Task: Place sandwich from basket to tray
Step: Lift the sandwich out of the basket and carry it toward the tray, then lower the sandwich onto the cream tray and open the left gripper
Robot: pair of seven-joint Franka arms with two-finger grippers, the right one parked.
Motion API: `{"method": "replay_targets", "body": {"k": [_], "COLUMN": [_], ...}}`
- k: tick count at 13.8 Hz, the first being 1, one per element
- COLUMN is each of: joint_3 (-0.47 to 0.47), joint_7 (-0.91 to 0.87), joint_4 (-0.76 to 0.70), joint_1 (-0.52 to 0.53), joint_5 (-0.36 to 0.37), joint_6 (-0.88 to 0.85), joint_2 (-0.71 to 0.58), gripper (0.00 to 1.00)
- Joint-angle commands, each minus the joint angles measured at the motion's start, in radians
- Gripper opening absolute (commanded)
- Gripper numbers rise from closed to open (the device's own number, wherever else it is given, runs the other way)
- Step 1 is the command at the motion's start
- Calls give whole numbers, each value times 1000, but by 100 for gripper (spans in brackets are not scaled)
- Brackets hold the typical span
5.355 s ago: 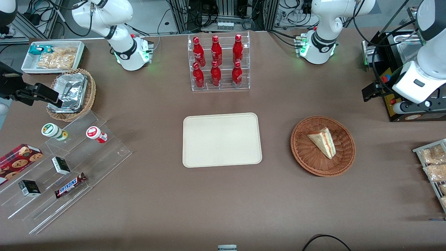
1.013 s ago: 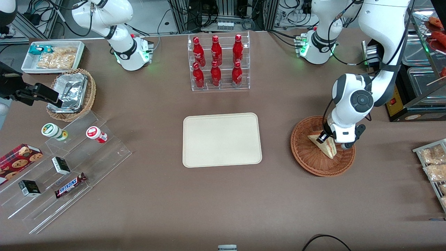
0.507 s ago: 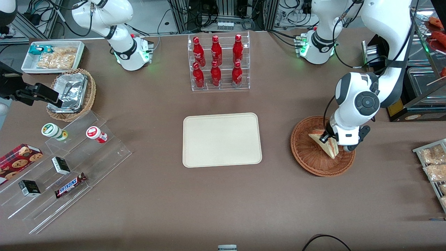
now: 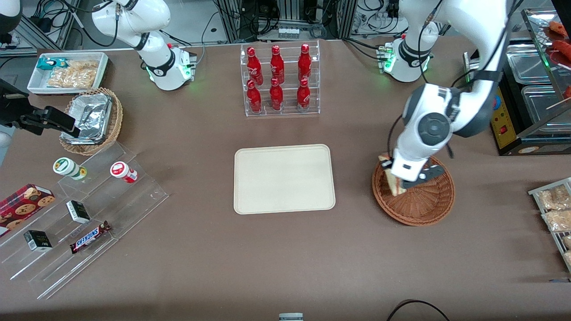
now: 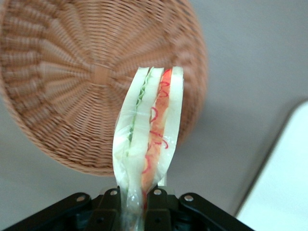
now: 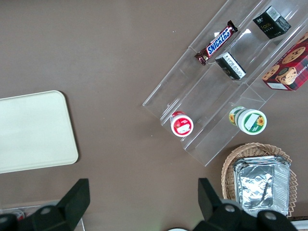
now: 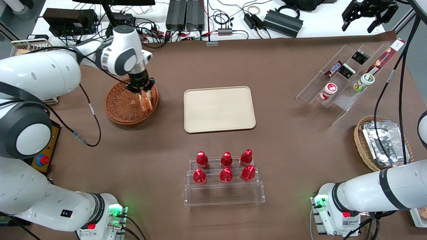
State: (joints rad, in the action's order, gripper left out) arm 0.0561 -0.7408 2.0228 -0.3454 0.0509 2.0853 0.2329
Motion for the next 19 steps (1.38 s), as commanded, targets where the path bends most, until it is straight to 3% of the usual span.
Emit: {"method": "replay_targets", "body": {"k": [1, 13, 19], "joint_3": [-12, -12, 4], "joint_7": [3, -322, -394], "joint_4": [-126, -530, -659], "joint_1": [-99, -368, -426], "joint_5": [-11, -14, -14], "joint_6": [-27, -28, -18], "joint_2": [97, 430, 540], "gripper": [15, 15, 15]}}
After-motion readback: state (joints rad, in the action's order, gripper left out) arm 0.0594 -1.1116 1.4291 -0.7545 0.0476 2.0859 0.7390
